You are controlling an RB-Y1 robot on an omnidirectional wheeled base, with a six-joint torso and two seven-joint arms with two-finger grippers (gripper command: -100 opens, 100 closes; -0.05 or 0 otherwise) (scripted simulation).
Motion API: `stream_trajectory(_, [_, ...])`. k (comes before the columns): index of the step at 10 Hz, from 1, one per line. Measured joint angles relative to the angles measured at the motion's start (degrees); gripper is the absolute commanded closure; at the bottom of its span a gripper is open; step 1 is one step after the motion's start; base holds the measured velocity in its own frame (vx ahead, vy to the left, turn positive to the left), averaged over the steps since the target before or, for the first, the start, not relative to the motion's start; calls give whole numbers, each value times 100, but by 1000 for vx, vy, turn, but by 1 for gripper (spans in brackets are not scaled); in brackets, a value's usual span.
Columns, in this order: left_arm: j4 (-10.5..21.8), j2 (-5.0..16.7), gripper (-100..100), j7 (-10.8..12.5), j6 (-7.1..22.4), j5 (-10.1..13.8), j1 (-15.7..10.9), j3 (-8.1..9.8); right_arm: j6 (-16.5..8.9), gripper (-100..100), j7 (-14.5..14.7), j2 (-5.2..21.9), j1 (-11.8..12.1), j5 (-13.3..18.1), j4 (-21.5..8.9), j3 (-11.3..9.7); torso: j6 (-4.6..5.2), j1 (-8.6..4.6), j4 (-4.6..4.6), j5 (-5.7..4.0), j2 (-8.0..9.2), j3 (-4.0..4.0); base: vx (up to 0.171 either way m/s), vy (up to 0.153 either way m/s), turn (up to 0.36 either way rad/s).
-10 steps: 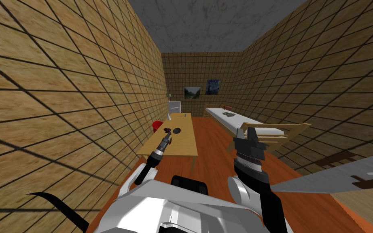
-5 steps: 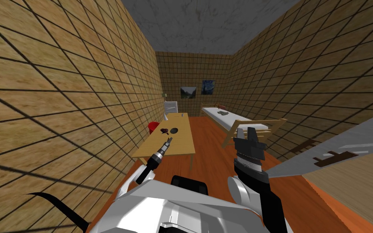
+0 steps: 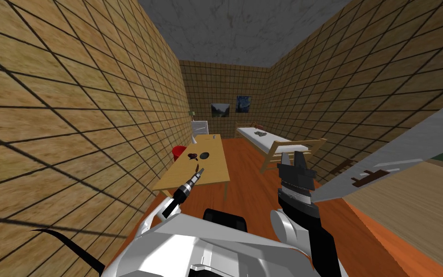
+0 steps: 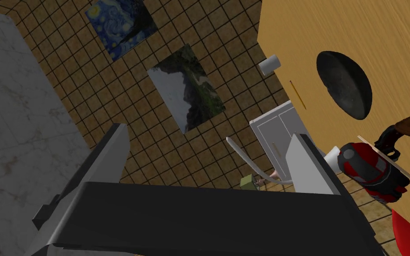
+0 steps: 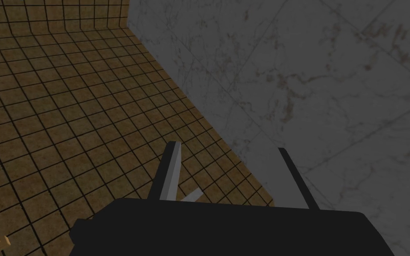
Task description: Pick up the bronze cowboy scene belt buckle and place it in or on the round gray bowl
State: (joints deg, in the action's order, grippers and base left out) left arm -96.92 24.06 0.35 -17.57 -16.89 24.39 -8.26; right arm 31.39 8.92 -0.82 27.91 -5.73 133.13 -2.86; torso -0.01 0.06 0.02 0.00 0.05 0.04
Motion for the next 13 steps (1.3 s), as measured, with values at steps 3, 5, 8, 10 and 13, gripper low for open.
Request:
stream_trajectory(3, [447,114,-100,-96,200,-156,-149,-82,0,0,0,0,1,0,0,0,-2,0,-1,0,-3,-2,-14,0,-104])
stream_trajectory(5, [838,165,-100,-195,255,-266,-241,-117,0,0,0,0,1,0,0,0,-3,0,-1,0,-3,-2,-10,-2,-90])
stream_trajectory(8, [1441,442,-100,-281,454,-401,-439,-177,0,0,0,0,1,0,0,1,-4,2,-1,0,-4,-2,-8,0,-121])
stream_trajectory(10, [1936,610,-100,-372,561,-498,-632,-231,0,0,0,0,1,0,0,0,-1,2,-1,0,-7,-4,1,2,-157])
stream_trajectory(13, [2288,743,-100,-484,815,-590,-770,-303,0,0,0,0,1,0,0,1,-4,0,-2,1,-8,-5,4,2,-30])
